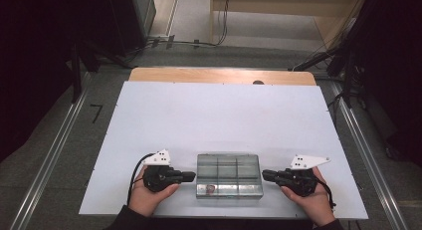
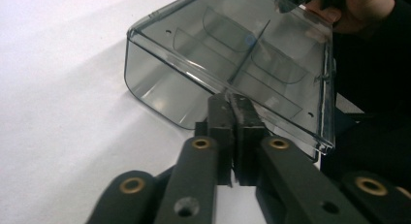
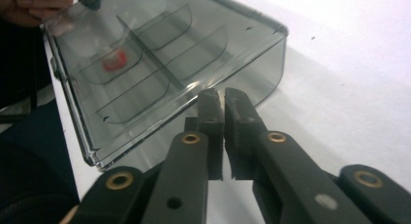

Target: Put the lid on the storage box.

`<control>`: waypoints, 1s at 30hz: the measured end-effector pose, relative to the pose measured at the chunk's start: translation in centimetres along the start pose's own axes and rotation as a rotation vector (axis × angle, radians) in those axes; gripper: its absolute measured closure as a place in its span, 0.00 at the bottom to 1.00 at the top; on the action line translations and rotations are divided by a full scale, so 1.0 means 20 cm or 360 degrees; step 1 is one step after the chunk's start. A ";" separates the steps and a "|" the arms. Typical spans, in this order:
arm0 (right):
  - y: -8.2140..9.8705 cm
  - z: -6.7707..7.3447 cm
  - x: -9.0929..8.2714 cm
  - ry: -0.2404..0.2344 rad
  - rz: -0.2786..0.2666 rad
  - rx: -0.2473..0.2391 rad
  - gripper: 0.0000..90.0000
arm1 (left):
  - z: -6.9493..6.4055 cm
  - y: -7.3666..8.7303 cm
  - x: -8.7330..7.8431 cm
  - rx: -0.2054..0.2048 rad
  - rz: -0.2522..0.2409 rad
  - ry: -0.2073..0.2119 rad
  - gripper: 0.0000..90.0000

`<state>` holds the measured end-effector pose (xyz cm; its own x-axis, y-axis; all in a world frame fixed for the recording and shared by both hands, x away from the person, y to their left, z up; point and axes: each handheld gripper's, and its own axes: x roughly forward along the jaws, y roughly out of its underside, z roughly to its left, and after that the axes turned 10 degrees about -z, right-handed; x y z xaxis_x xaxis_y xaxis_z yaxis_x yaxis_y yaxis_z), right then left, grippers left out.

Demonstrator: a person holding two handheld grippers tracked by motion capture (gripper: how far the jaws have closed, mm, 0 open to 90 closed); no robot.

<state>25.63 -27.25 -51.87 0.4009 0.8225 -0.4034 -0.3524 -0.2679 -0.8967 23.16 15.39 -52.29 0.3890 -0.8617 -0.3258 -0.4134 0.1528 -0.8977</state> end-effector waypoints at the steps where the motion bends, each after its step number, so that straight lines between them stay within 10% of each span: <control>1: 0.00 0.00 0.00 0.0010 -0.0010 0.0009 0.88 | 0.00 0.00 0.00 0.0013 -0.0014 -0.0005 0.95; 18: -0.04 -0.02 -0.06 0.0159 -0.0134 0.0004 0.30 | -0.03 -0.03 -0.08 0.0123 -0.0209 -0.0104 0.54; 30: -0.05 -0.04 -0.09 0.0191 -0.0185 0.0001 0.18 | 0.00 -0.03 -0.12 0.0098 -0.0244 -0.0218 0.30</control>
<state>25.88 -28.89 -50.46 0.5371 0.7821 -0.3160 -0.2983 -0.1743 -0.9384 22.43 17.36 -51.03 0.5533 -0.8042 -0.2173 -0.2910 0.0578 -0.9550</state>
